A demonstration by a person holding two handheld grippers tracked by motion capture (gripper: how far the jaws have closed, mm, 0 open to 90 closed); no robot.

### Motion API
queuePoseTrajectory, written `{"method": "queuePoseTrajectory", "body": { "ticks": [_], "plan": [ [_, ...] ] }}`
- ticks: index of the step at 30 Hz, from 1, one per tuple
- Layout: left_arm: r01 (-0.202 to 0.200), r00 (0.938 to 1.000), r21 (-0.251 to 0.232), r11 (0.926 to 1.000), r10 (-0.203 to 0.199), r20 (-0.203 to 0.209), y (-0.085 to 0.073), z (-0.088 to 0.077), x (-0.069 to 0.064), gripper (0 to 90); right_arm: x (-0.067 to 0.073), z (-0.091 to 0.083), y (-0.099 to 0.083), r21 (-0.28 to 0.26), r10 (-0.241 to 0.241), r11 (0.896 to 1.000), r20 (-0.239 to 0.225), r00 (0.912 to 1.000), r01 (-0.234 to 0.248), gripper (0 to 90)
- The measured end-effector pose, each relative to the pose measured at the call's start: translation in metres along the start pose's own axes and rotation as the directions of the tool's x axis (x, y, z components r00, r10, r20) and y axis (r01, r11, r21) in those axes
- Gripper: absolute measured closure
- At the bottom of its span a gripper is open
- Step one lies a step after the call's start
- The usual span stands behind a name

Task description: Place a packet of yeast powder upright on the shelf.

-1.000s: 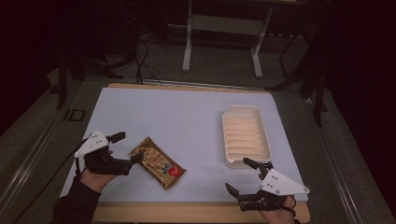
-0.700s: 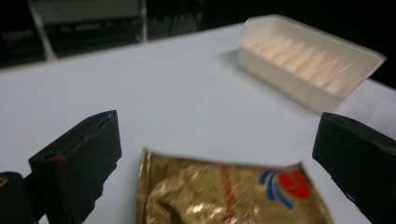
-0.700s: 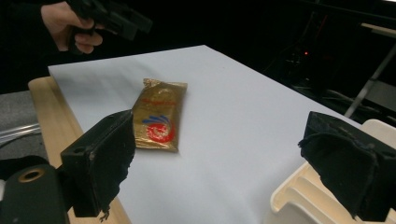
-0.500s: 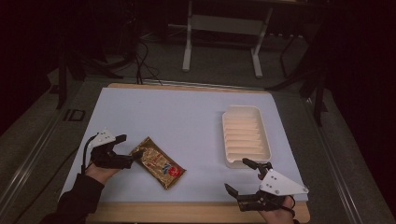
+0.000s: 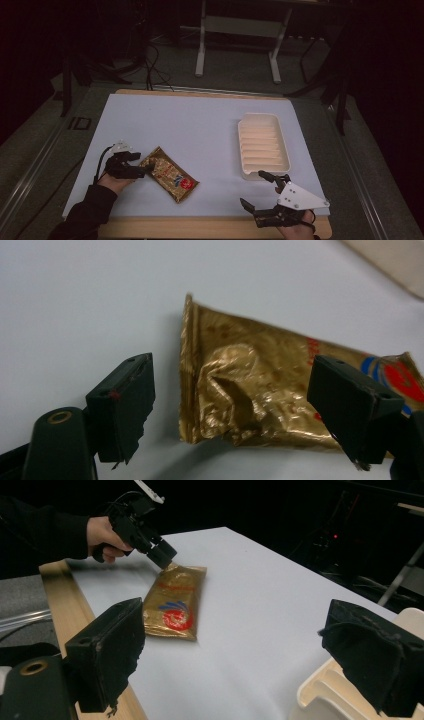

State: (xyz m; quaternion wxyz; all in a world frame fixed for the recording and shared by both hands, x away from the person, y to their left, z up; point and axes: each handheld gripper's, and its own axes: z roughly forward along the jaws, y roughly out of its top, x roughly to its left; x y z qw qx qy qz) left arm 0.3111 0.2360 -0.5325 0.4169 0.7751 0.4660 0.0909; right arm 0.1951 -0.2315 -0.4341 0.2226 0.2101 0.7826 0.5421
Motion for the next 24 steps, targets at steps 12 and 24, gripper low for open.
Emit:
{"method": "queuePoseTrajectory", "body": {
  "ticks": [12,24],
  "plan": [
    [0.052,0.9976,0.062,0.9967,-0.054,0.043,-0.007,0.012,0.006,37.5,0.000,0.002,-0.001,0.010,0.002,1.000,-0.005,1.0000,-0.002,10.2],
    [-0.009,0.9991,0.107,0.9942,0.014,-0.040,-0.006,0.015,-0.008,75.6,-0.001,0.003,-0.002,0.015,0.004,1.000,-0.011,0.9999,-0.004,10.2]
  ]
}}
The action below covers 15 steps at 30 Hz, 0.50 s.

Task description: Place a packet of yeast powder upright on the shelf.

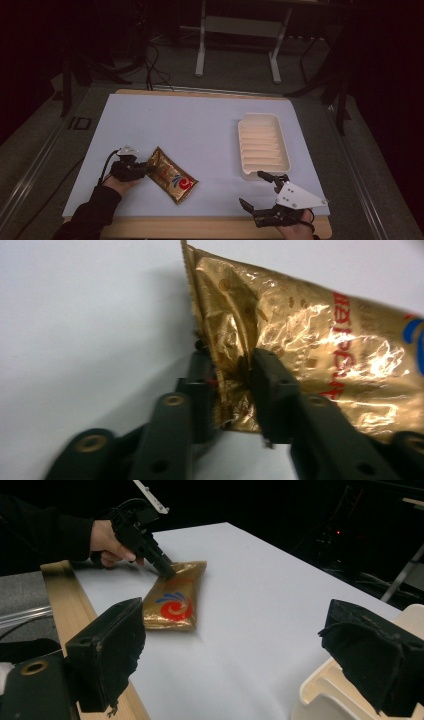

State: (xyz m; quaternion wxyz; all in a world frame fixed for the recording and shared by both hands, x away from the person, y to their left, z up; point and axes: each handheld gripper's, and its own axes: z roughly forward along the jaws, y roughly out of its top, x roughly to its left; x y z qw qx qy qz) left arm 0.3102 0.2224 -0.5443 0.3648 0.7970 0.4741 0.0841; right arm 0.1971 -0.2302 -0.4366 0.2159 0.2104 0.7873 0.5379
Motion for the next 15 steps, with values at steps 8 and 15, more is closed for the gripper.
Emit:
{"method": "queuePoseTrajectory", "body": {
  "ticks": [8,15],
  "plan": [
    [-0.001,0.9982,0.012,0.9999,0.002,-0.060,0.005,-0.001,-0.007,90.0,-0.001,0.000,-0.001,0.004,0.008,1.000,-0.002,1.0000,-0.008,10.2],
    [-0.053,0.9961,-0.032,0.9981,0.051,-0.073,0.018,-0.015,-0.018,90.0,-0.002,-0.001,-0.001,0.003,0.010,1.000,0.000,1.0000,-0.010,10.2]
  ]
}}
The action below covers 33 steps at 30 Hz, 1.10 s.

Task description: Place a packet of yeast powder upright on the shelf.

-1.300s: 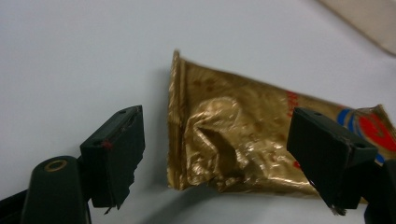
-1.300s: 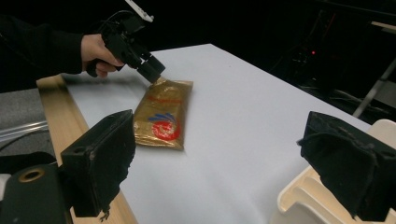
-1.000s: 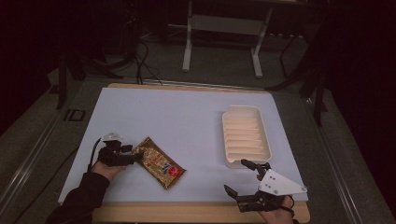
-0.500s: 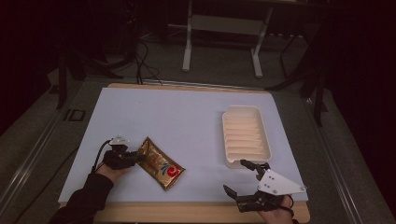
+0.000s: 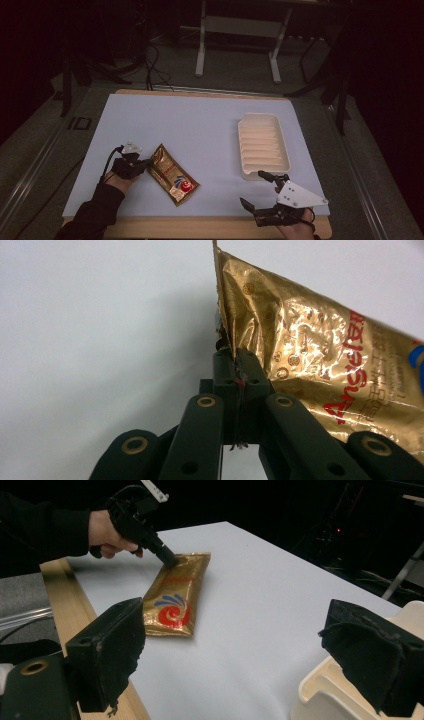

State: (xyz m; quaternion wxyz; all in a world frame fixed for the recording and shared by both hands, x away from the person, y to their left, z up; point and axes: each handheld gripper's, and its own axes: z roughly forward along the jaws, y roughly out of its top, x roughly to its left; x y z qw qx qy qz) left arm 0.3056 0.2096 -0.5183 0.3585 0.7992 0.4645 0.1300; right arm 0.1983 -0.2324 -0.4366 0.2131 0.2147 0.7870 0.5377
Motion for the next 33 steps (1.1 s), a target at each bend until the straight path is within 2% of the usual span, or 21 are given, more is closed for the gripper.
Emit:
{"method": "queuePoseTrajectory", "body": {
  "ticks": [9,16,22,27,30,33],
  "plan": [
    [-0.092,0.9958,-0.043,0.9948,0.092,-0.003,0.019,-0.022,-0.015,90.0,-0.001,0.000,0.000,0.001,0.005,1.000,-0.003,1.0000,-0.005,10.2],
    [-0.169,0.9856,-0.081,0.9824,0.169,-0.001,0.034,-0.039,-0.032,90.0,0.000,0.001,0.000,0.010,0.004,1.000,-0.005,1.0000,-0.004,10.2],
    [-0.236,0.9711,-0.099,0.9667,0.238,0.013,0.044,-0.049,-0.049,90.0,0.000,0.000,0.001,0.005,0.004,1.000,-0.009,1.0000,-0.004,12.2],
    [-0.275,0.9590,-0.122,0.9537,0.281,0.036,0.050,-0.055,-0.061,90.0,-0.001,-0.002,0.001,-0.003,0.010,1.000,-0.005,0.9999,-0.010,12.3],
    [-0.311,0.9466,-0.131,0.9412,0.319,0.044,0.052,-0.058,-0.068,90.0,-0.001,-0.003,0.001,-0.007,0.018,1.000,-0.007,0.9998,-0.018,12.8],
    [-0.331,0.9368,-0.148,0.9320,0.343,0.067,0.054,-0.061,-0.074,90.0,-0.002,-0.003,0.002,-0.006,0.020,1.000,-0.009,0.9998,-0.020,12.8]
  ]
}}
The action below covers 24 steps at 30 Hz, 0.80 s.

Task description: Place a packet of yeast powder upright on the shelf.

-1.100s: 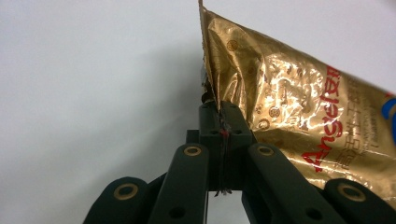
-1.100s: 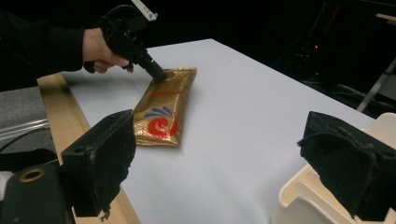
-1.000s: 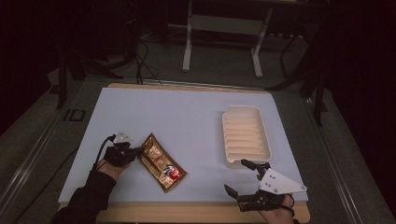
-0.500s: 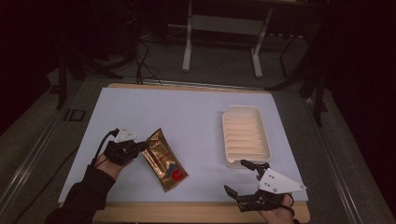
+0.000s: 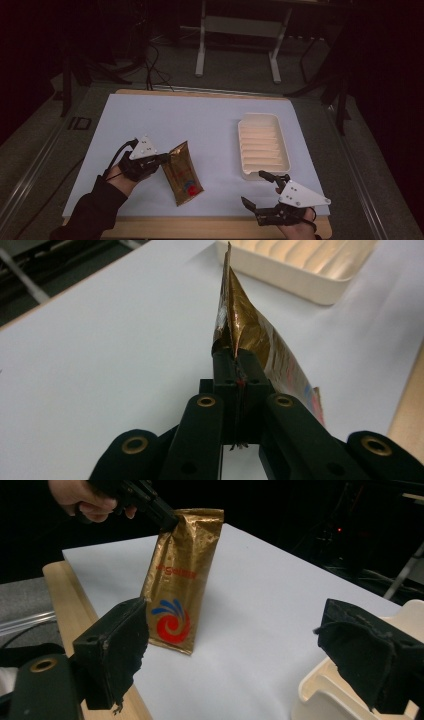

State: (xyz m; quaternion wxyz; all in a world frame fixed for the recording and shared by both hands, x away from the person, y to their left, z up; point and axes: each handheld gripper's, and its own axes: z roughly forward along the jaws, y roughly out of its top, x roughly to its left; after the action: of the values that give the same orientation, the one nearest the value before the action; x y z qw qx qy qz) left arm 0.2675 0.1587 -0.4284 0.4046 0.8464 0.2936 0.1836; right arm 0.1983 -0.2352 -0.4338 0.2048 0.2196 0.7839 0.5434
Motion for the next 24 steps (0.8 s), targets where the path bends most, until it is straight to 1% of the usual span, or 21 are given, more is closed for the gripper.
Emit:
{"method": "queuePoseTrajectory", "body": {
  "ticks": [2,3,4,5,6,7,8,9,12,14,15,17,18,19,20,21,22,23,24],
  "plan": [
    [-0.010,0.9999,-0.006,0.9999,0.010,0.012,0.002,-0.001,-0.003,90.0,-0.001,0.000,0.000,0.003,0.001,1.000,0.003,1.0000,-0.001,12.9],
    [-0.018,0.9994,-0.010,0.9998,0.018,0.028,0.003,-0.002,-0.004,90.0,-0.001,0.000,0.000,0.007,0.006,1.000,-0.004,1.0000,-0.006,12.9],
    [-0.031,0.9989,-0.018,0.9994,0.032,0.035,0.003,-0.004,-0.005,90.0,-0.001,0.001,0.000,0.009,0.011,1.000,-0.011,0.9999,-0.011,12.9],
    [-0.042,0.9985,-0.025,0.9988,0.043,0.035,0.004,-0.005,-0.007,90.0,-0.001,0.000,0.000,0.009,0.011,1.000,-0.007,0.9999,-0.011,13.5],
    [-0.051,0.9975,-0.032,0.9982,0.052,0.047,0.004,-0.005,-0.008,90.0,-0.002,0.000,0.000,0.008,0.017,1.000,-0.017,0.9997,-0.017,14.1],
    [-0.062,0.9967,-0.043,0.9972,0.064,0.049,0.005,-0.007,-0.009,90.0,-0.003,0.000,0.001,0.006,0.025,1.000,-0.021,0.9994,-0.025,14.3],
    [-0.065,0.9960,-0.043,0.9970,0.067,0.059,0.006,-0.008,-0.010,90.0,-0.003,-0.001,0.002,0.003,0.028,1.000,-0.021,0.9994,-0.028,14.9],
    [-0.081,0.9944,-0.047,0.9956,0.084,0.064,0.006,-0.008,-0.011,90.0,-0.003,-0.001,0.003,0.005,0.018,1.000,-0.021,0.9996,-0.018,14.9],
    [-0.110,0.9902,-0.065,0.9918,0.115,0.080,0.009,-0.011,-0.014,90.0,-0.002,-0.001,0.004,0.015,-0.007,1.000,-0.014,0.9999,0.007,16.0],
    [-0.131,0.9857,-0.071,0.9888,0.138,0.097,0.012,-0.012,-0.017,90.0,-0.002,-0.001,0.004,0.020,-0.020,1.000,0.003,0.9998,0.020,16.0],
    [-0.151,0.9822,-0.081,0.9852,0.159,0.100,0.014,-0.014,-0.019,90.0,-0.003,-0.002,0.005,0.022,-0.021,1.000,0.002,0.9998,0.021,15.9],
    [-0.173,0.9762,-0.094,0.9803,0.184,0.115,0.019,-0.016,-0.022,90.0,-0.006,-0.004,0.008,0.009,-0.016,1.000,0.004,0.9999,0.016,16.0],
    [-0.189,0.9732,-0.102,0.9765,0.201,0.112,0.021,-0.018,-0.024,90.0,-0.008,-0.005,0.010,0.009,-0.013,1.000,-0.002,0.9999,0.013,16.0],
    [-0.193,0.9714,-0.107,0.9754,0.205,0.119,0.024,-0.020,-0.025,90.0,-0.010,-0.007,0.013,0.000,-0.009,1.000,0.001,1.0000,0.009,16.6],
    [-0.202,0.9676,-0.118,0.9723,0.217,0.130,0.027,-0.021,-0.025,90.0,-0.012,-0.008,0.016,-0.006,-0.001,1.000,-0.006,1.0000,0.001,20.2],
    [-0.208,0.9656,-0.129,0.9697,0.224,0.132,0.029,-0.023,-0.026,90.0,-0.014,-0.009,0.019,-0.009,-0.004,1.000,-0.009,1.0000,0.004,20.5],
    [-0.210,0.9634,-0.128,0.9693,0.228,0.142,0.032,-0.024,-0.026,90.0,-0.015,-0.011,0.022,-0.016,-0.010,1.000,0.003,0.9999,0.010,20.5],
    [-0.213,0.9609,-0.138,0.9673,0.233,0.150,0.034,-0.025,-0.027,90.0,-0.016,-0.012,0.025,-0.020,-0.015,1.000,0.001,0.9999,0.015,20.5],
    [-0.213,0.9598,-0.145,0.9661,0.235,0.154,0.036,-0.025,-0.028,90.0,-0.018,-0.012,0.029,-0.021,-0.021,1.000,0.003,0.9998,0.021,20.5]
  ]
}}
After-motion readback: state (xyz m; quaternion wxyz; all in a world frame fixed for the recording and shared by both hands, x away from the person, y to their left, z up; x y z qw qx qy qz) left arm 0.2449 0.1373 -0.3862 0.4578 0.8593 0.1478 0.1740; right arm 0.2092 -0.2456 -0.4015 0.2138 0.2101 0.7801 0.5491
